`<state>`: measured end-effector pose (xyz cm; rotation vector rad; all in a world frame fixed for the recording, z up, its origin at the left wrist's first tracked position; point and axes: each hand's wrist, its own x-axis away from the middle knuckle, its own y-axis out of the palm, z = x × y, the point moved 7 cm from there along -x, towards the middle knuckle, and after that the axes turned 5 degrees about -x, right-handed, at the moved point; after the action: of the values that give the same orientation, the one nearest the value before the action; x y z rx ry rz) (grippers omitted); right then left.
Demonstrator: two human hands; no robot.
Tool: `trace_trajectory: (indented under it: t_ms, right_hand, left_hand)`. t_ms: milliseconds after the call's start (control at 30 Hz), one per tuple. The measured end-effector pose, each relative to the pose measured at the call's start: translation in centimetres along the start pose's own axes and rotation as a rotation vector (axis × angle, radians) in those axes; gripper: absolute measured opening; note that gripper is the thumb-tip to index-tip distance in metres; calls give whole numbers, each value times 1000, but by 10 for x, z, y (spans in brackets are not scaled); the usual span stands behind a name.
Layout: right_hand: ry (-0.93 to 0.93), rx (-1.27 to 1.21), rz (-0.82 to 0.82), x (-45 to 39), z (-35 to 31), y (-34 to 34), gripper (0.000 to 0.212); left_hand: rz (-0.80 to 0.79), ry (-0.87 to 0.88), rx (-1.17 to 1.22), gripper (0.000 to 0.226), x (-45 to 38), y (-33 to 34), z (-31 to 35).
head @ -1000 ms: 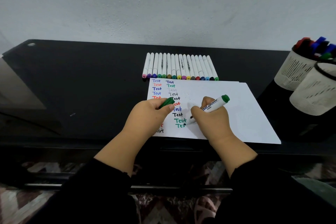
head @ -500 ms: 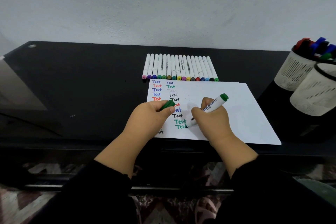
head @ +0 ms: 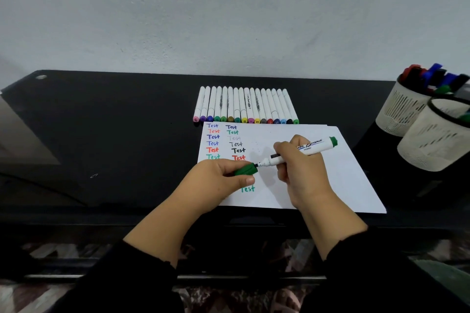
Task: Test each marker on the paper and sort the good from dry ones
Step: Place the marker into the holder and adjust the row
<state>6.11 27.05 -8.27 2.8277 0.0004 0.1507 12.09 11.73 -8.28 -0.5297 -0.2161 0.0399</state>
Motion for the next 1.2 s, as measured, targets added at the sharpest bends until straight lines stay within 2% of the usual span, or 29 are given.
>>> trace_trajectory:
  t_ms: [200,400,533,667,767,1200]
  right_hand:
    - [16,82,-104,4,-1,11,43]
    - [65,73,-233,10,-12,17,38]
    - [61,95,-166,6,-17,13,28]
    - [56,29,-29,2,-18,8,34]
    - [87,-38,36,1,-12,8,32]
    - [112,-38,82,-5,-10,10,27]
  left_hand:
    - [-10,44,33,30,2,3,11]
    - [72,23,107,21,4,-5,16]
    - [85,15,159,17,3,-5,20]
    - [30,34,250,16,2,2,26]
    - [53,32,248,19,1,3,28]
    - [75,20,168,19,-7,5,29]
